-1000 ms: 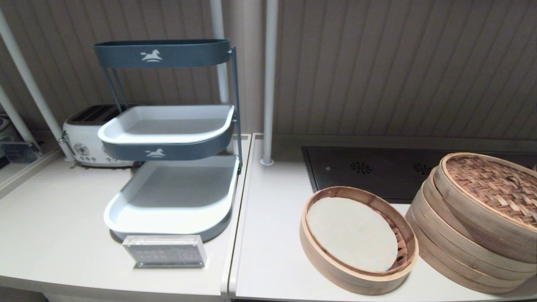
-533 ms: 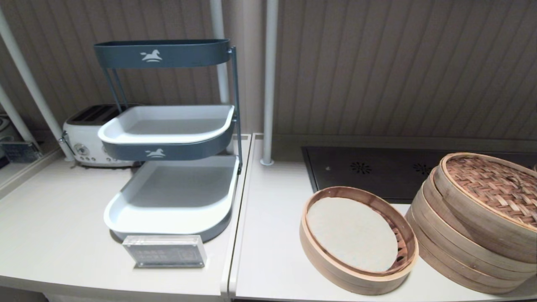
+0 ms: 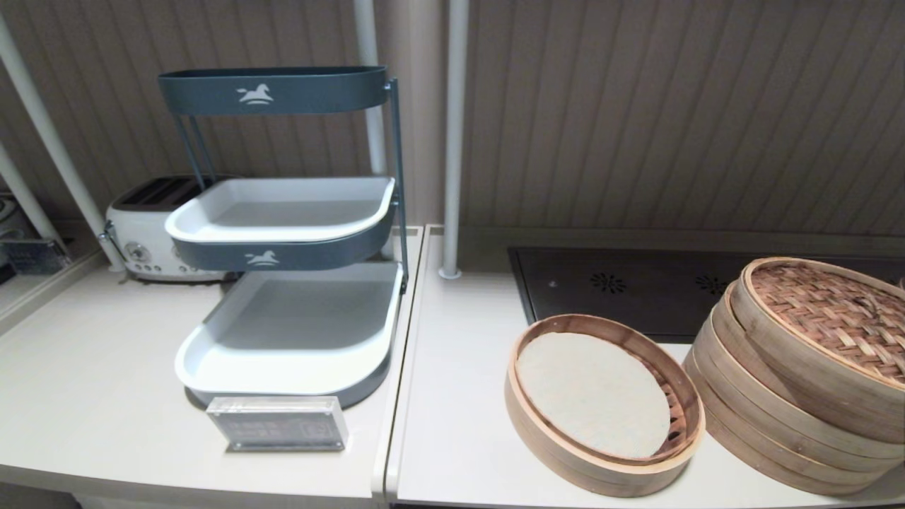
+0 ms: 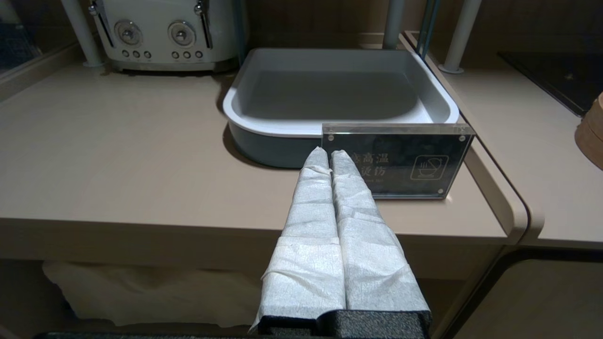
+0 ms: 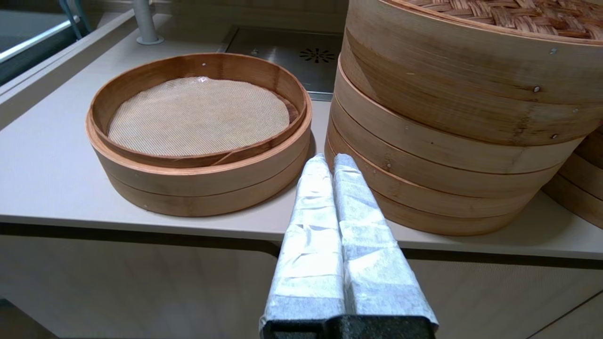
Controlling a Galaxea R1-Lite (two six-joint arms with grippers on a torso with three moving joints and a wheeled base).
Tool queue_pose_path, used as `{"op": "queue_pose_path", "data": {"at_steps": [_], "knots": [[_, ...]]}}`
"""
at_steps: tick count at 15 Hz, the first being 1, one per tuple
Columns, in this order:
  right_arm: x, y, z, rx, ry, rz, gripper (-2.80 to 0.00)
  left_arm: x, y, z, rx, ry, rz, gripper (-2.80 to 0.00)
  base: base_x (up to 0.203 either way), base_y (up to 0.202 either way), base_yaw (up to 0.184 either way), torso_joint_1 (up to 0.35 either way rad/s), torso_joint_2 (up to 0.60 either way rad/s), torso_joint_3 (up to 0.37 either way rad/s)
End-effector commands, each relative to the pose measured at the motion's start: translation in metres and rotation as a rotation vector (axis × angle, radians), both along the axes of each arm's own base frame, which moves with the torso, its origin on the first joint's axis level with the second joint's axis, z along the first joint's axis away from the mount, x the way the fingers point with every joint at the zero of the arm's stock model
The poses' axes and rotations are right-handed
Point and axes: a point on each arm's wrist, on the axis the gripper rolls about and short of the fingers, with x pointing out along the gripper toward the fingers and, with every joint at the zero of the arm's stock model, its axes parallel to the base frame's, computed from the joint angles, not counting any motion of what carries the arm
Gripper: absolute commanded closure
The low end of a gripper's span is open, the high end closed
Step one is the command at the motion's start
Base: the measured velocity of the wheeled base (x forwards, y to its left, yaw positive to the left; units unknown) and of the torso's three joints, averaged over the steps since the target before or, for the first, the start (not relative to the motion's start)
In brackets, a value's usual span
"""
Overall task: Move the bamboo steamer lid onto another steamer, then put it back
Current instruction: Pick up the steamer
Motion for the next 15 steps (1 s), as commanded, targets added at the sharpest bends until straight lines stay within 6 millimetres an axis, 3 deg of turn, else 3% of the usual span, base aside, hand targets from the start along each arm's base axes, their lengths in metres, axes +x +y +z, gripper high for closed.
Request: {"op": "queue_pose_path", "data": {"at_steps": [1, 15], "knots": [[0.0011, 0.0000, -0.0065, 0.001, 0.017, -0.002, 0.00, 0.0020, 0.0000, -0.0076, 0.000, 0.025, 0.000, 0.00, 0.000, 0.000, 0.000, 0.000, 0.00, 0.000], [0.0008, 0.0000, -0.0064, 0.000, 0.013, -0.004, 0.00, 0.0020, 0.0000, -0.0076, 0.000, 0.025, 0.000, 0.00, 0.000, 0.000, 0.000, 0.000, 0.00, 0.000]]}}
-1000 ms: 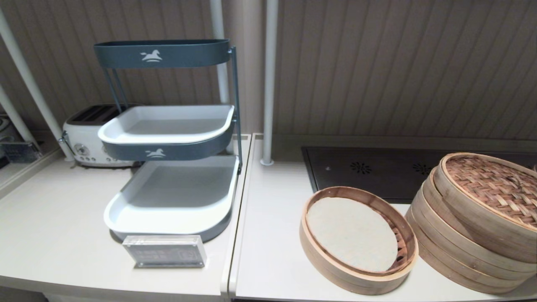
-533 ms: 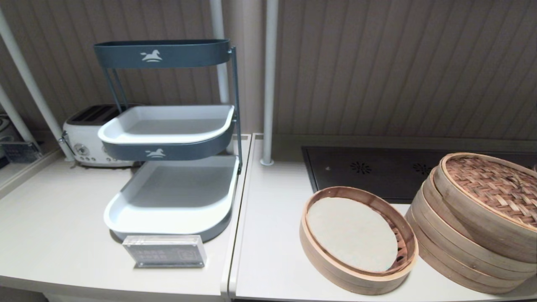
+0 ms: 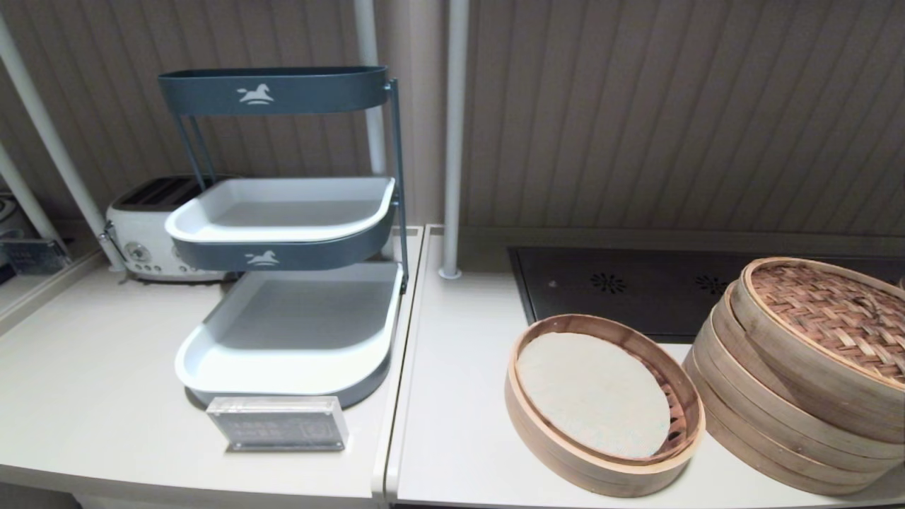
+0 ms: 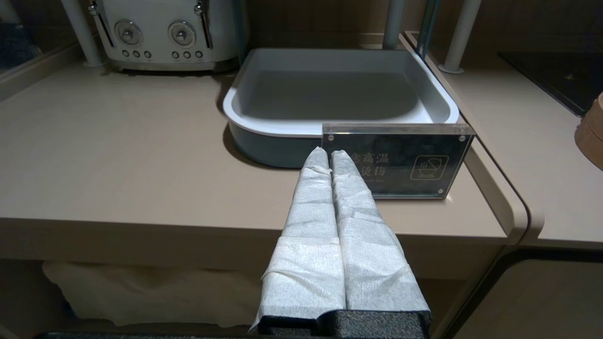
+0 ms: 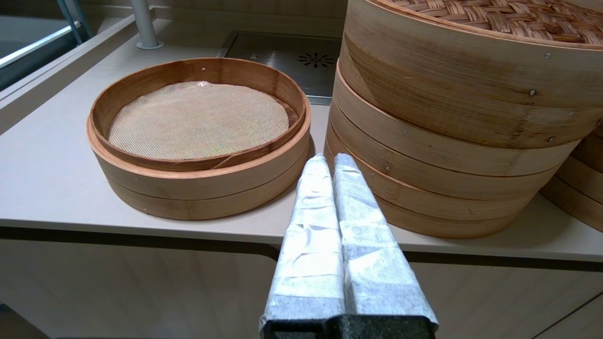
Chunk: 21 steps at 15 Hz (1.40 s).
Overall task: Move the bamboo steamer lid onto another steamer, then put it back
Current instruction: Pick up the steamer
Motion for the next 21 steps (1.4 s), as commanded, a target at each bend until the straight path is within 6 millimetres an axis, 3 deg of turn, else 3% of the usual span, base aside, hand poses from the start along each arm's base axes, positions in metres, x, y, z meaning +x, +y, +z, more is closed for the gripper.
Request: {"op": "queue_pose_path", "data": {"at_steps": [1, 10, 12, 15, 21], "knots": [[0.002, 0.000, -0.006, 0.000, 0.025, 0.000, 0.00, 0.002, 0.000, -0.008, 0.000, 0.025, 0.000, 0.00, 0.000, 0.000, 0.000, 0.000, 0.00, 0.000], [-0.002, 0.000, -0.002, -0.023, 0.087, 0.006, 0.00, 0.002, 0.000, -0.008, 0.000, 0.025, 0.000, 0.00, 0.000, 0.000, 0.000, 0.000, 0.00, 0.000], [-0.008, 0.000, 0.031, -0.030, 0.060, 0.020, 0.00, 0.002, 0.000, -0.008, 0.000, 0.025, -0.001, 0.00, 0.000, 0.000, 0.000, 0.000, 0.00, 0.000], [0.001, 0.000, 0.076, -0.033, 0.114, 0.027, 0.00, 0.002, 0.000, -0.008, 0.000, 0.025, 0.000, 0.00, 0.000, 0.000, 0.000, 0.000, 0.00, 0.000], [0.063, -0.001, 0.199, 0.002, 0.220, 0.012, 0.00, 0.002, 0.000, -0.008, 0.000, 0.025, 0.000, 0.00, 0.000, 0.000, 0.000, 0.000, 0.00, 0.000]]}}
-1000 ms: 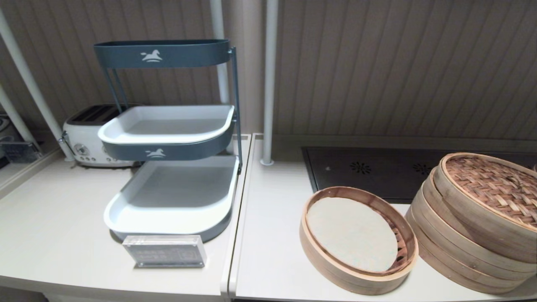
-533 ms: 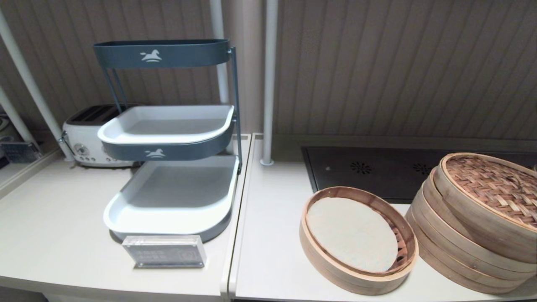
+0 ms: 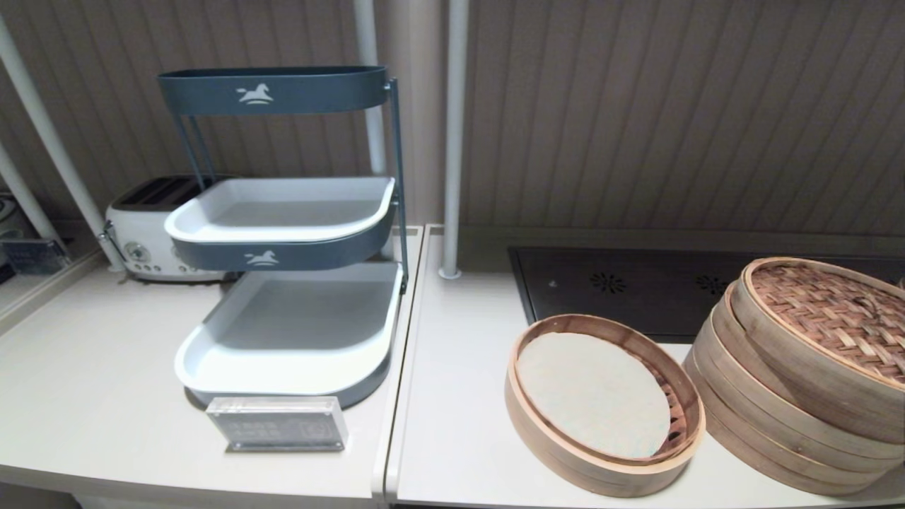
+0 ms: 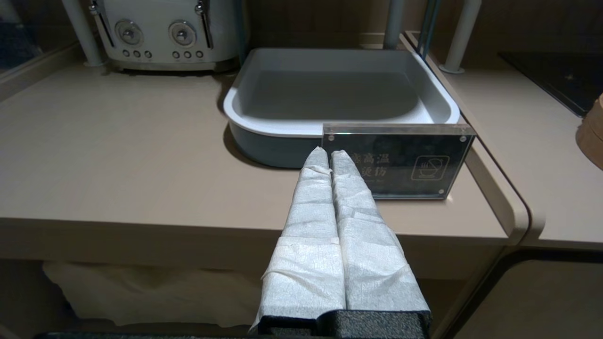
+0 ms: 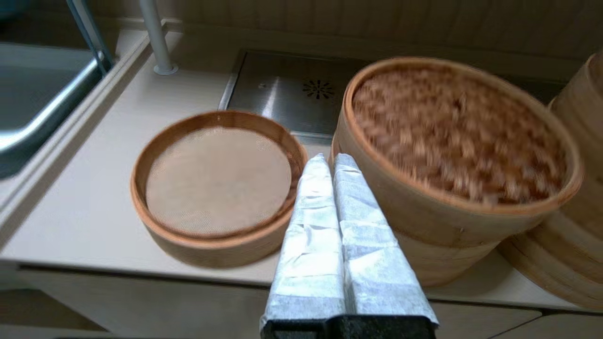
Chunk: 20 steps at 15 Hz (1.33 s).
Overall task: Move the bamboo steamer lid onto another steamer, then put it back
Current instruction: Pick up the steamer
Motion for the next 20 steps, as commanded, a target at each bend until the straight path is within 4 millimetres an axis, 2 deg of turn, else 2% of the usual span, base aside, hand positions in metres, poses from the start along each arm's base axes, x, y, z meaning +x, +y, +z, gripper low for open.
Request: {"op": "queue_pose_path", "data": {"at_steps": [1, 3, 7, 13, 16, 17, 20], "knots": [[0.045, -0.001, 0.032, 0.021, 0.125, -0.010, 0.00, 0.002, 0.000, -0.008, 0.000, 0.025, 0.000, 0.00, 0.000, 0.000, 0.000, 0.000, 0.00, 0.000], [0.070, -0.005, 0.055, 0.053, 0.207, -0.057, 0.00, 0.002, 0.000, -0.008, 0.000, 0.025, 0.000, 0.00, 0.000, 0.000, 0.000, 0.000, 0.00, 0.000], [0.124, -0.034, 0.075, 0.110, 0.377, -0.235, 0.00, 0.002, 0.000, -0.008, 0.000, 0.025, 0.000, 0.00, 0.000, 0.000, 0.000, 0.000, 0.00, 0.000], [0.185, -0.106, 0.069, 0.205, 0.632, -0.390, 0.00, 0.002, 0.000, -0.008, 0.000, 0.025, 0.000, 0.00, 0.000, 0.000, 0.000, 0.000, 0.00, 0.000], [0.206, -0.130, 0.056, 0.223, 0.698, -0.407, 0.00, 0.002, 0.000, -0.008, 0.000, 0.025, 0.000, 0.00, 0.000, 0.000, 0.000, 0.000, 0.00, 0.000], [0.212, -0.135, 0.052, 0.225, 0.712, -0.408, -2.80, 0.002, 0.000, -0.008, 0.000, 0.025, 0.000, 0.00, 0.000, 0.000, 0.000, 0.000, 0.00, 0.000], [0.232, -0.148, 0.035, 0.245, 0.769, -0.399, -2.80, 0.002, 0.000, -0.008, 0.000, 0.025, 0.000, 0.00, 0.000, 0.000, 0.000, 0.000, 0.00, 0.000]]}}
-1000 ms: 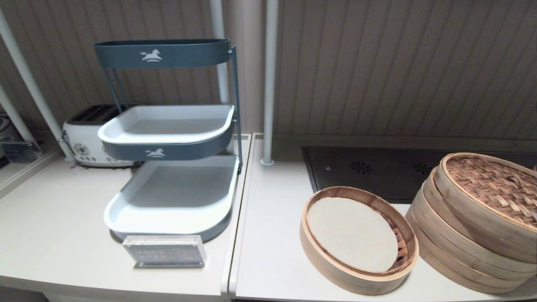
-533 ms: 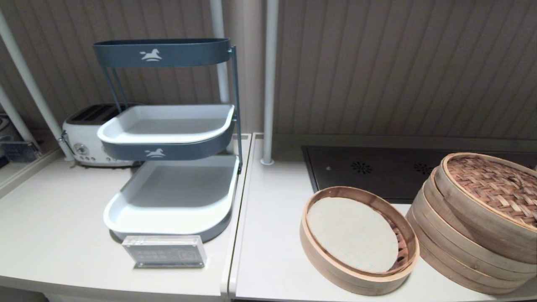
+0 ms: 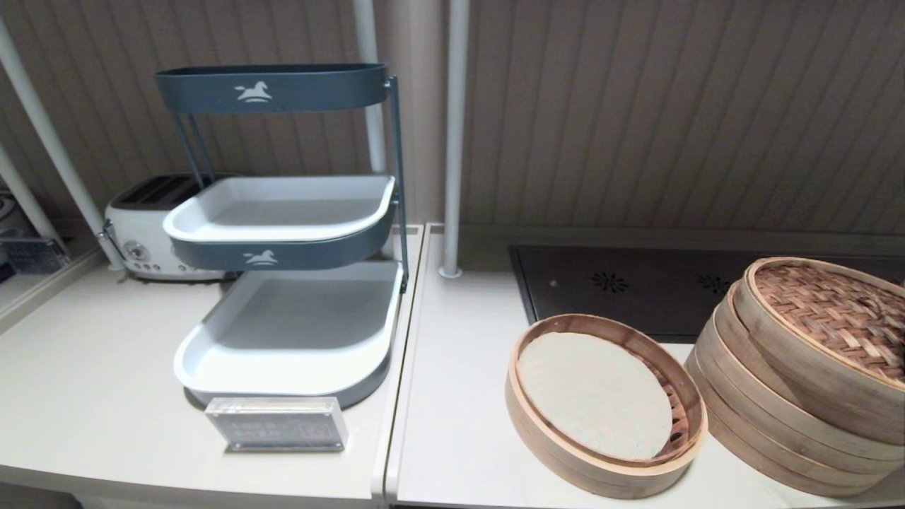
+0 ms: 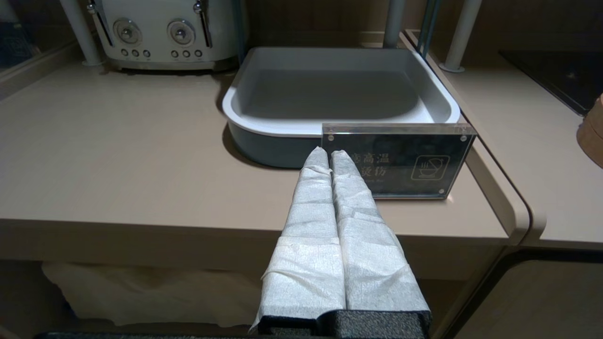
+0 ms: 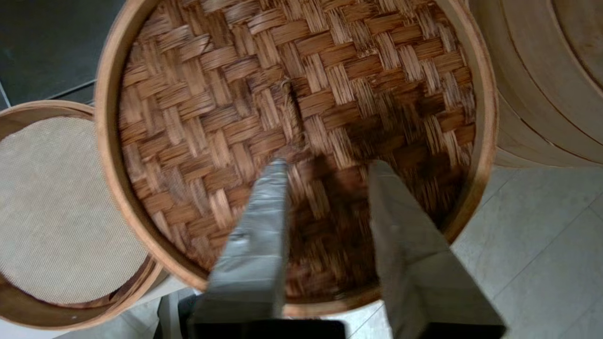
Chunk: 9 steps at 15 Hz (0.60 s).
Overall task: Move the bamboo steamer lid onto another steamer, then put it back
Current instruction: Pick up the steamer
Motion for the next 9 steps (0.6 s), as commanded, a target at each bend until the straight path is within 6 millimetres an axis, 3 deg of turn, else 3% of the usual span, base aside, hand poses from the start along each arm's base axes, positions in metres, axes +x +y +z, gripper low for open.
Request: {"op": "queue_pose_path", "data": {"at_steps": [1, 9], "knots": [[0.017, -0.011, -0.018, 0.039, 0.057, 0.012, -2.80, 0.002, 0.000, -0.008, 0.000, 0.025, 0.000, 0.00, 0.000, 0.000, 0.000, 0.000, 0.00, 0.000], [0.034, -0.019, -0.042, 0.077, 0.126, 0.044, -2.80, 0.002, 0.000, -0.008, 0.000, 0.025, 0.000, 0.00, 0.000, 0.000, 0.000, 0.000, 0.00, 0.000]]}}
